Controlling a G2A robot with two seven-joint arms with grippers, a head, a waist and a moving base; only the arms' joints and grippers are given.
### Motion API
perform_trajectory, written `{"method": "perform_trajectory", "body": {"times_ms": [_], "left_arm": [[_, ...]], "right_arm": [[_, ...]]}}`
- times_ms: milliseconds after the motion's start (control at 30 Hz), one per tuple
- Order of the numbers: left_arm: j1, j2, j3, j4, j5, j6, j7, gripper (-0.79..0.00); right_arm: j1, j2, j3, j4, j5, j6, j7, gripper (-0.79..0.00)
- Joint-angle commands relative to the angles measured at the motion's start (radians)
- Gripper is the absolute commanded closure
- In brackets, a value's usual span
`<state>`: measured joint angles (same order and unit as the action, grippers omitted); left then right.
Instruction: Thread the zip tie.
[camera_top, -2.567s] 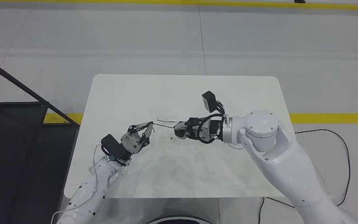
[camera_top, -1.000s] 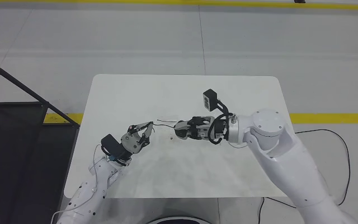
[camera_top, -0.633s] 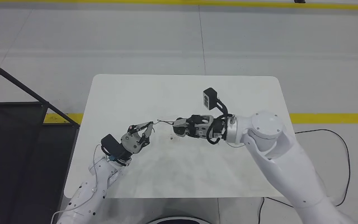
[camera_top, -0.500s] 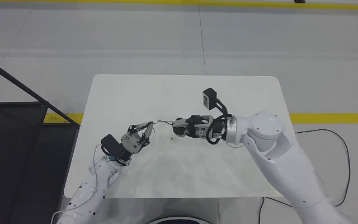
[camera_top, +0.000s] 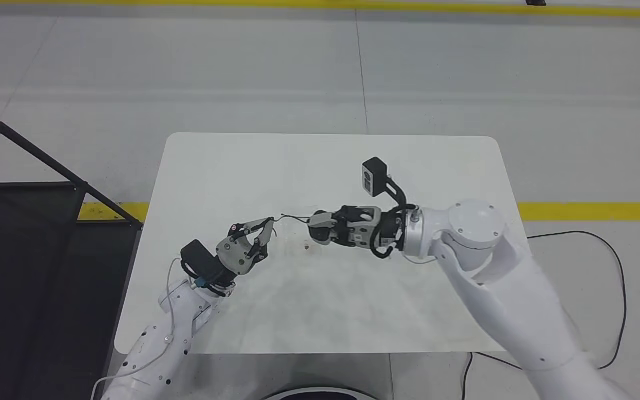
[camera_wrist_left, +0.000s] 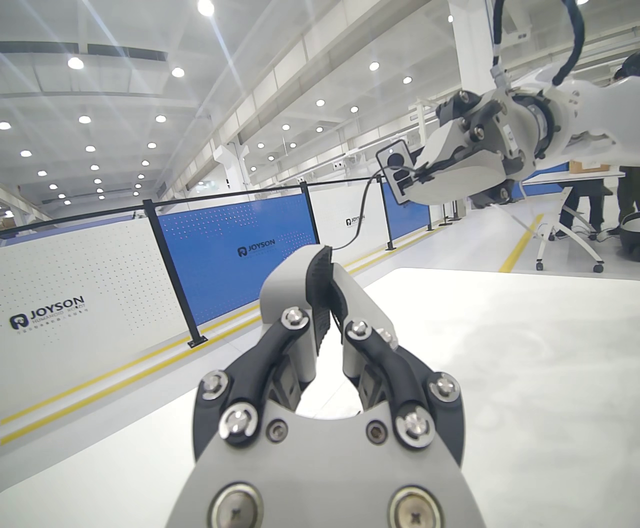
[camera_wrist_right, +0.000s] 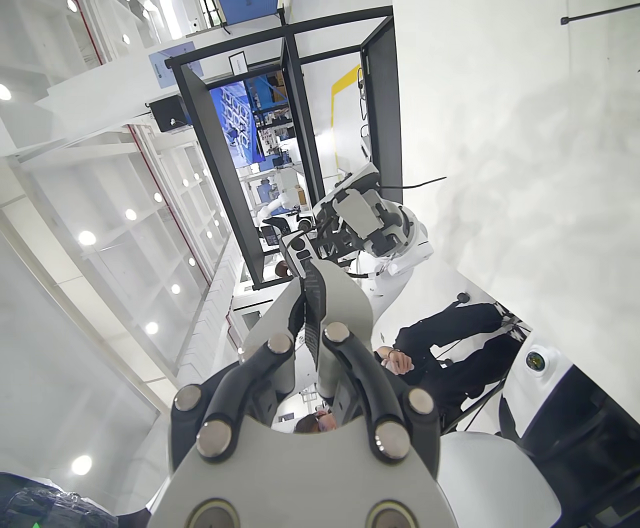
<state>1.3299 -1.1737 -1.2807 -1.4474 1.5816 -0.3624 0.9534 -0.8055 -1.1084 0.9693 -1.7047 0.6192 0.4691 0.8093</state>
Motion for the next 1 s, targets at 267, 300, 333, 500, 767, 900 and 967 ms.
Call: {"method": "perform_trajectory", "body": {"times_ms": [267,300,333,500,767,900,967], "left_arm": [[0.0,0.0,0.0,0.0,0.0,0.0,0.0,0.0],[0.0,0.0,0.0,0.0,0.0,0.0,0.0,0.0],[0.0,0.0,0.0,0.0,0.0,0.0,0.0,0.0],[0.0,0.0,0.0,0.0,0.0,0.0,0.0,0.0],[0.0,0.0,0.0,0.0,0.0,0.0,0.0,0.0],[0.0,0.0,0.0,0.0,0.0,0.0,0.0,0.0],[0.0,0.0,0.0,0.0,0.0,0.0,0.0,0.0]], "right_arm": [[0.004,-0.006,-0.013,0.013,-0.006,-0.008,0.006,0.0],[0.005,-0.007,-0.014,0.014,-0.009,-0.007,0.006,0.0],[0.007,-0.007,-0.017,0.015,-0.014,-0.005,0.005,0.0],[0.015,-0.009,-0.033,0.012,-0.054,0.012,0.001,0.0],[0.025,-0.013,-0.058,0.009,-0.109,0.035,-0.011,0.0],[0.032,-0.013,-0.073,0.006,-0.151,0.05,-0.013,0.0],[0.034,-0.014,-0.08,0.004,-0.173,0.056,-0.015,0.0]]}}
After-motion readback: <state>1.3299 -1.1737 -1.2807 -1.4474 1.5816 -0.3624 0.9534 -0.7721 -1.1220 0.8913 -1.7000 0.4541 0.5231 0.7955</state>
